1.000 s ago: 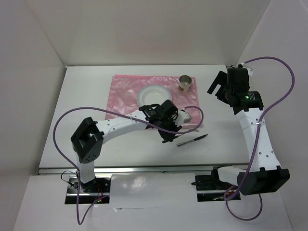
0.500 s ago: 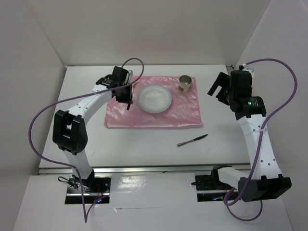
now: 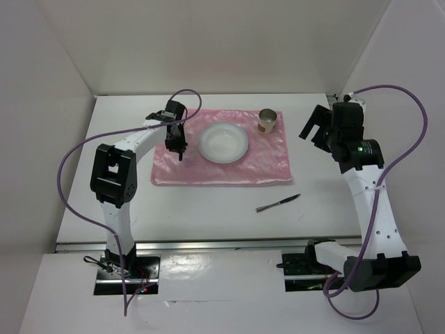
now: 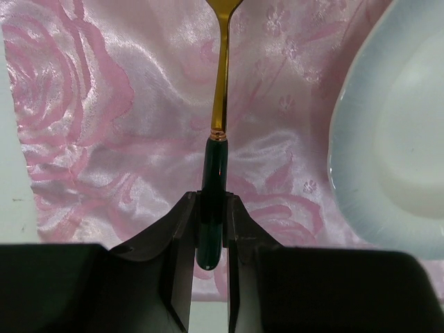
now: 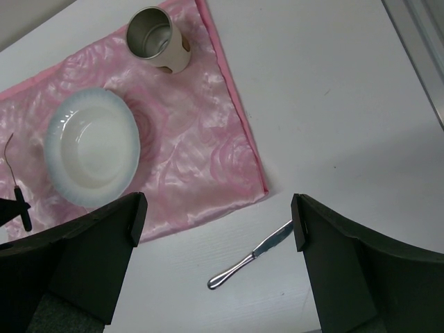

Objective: Set the dinner table for one person

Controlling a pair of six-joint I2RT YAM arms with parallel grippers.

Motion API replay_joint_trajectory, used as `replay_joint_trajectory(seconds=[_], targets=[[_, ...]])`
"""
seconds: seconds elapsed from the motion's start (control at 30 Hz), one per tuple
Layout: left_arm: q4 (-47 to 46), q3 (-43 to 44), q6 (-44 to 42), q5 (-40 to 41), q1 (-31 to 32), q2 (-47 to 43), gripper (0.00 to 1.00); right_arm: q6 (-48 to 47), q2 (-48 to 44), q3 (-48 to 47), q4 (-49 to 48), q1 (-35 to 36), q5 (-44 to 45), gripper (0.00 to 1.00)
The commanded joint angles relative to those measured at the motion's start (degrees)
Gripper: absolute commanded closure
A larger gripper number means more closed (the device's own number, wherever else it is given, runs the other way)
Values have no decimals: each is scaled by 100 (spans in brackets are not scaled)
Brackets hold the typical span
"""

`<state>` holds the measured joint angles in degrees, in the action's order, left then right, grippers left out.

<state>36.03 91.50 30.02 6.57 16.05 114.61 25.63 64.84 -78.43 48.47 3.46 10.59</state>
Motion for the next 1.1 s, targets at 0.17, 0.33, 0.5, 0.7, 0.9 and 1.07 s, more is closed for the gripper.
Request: replay_joint_trajectory(seconds=[0.17,0.33,0.5,0.7,0.9,1.07], targets=[[-281,-116,127,468,126,342,100,-180,-33,275,-329,-39,-452,2],[-35,8,127,556,126,528,99,161,-33,1004,-163,-39,-646,2],[-87,-186,74,556,232,396,62,1047,-146,2022,181,-39,-979,6],[-35,-238,74,617,232,238,38,2085,-402,2929,233,670,-823,15],[272,-54,-84,872,337,-280,28,3235,125,3158,409,1664,-374,15],[571,140,-216,986,503,-956,28,3835,529,3335,173,1956,-312,25]])
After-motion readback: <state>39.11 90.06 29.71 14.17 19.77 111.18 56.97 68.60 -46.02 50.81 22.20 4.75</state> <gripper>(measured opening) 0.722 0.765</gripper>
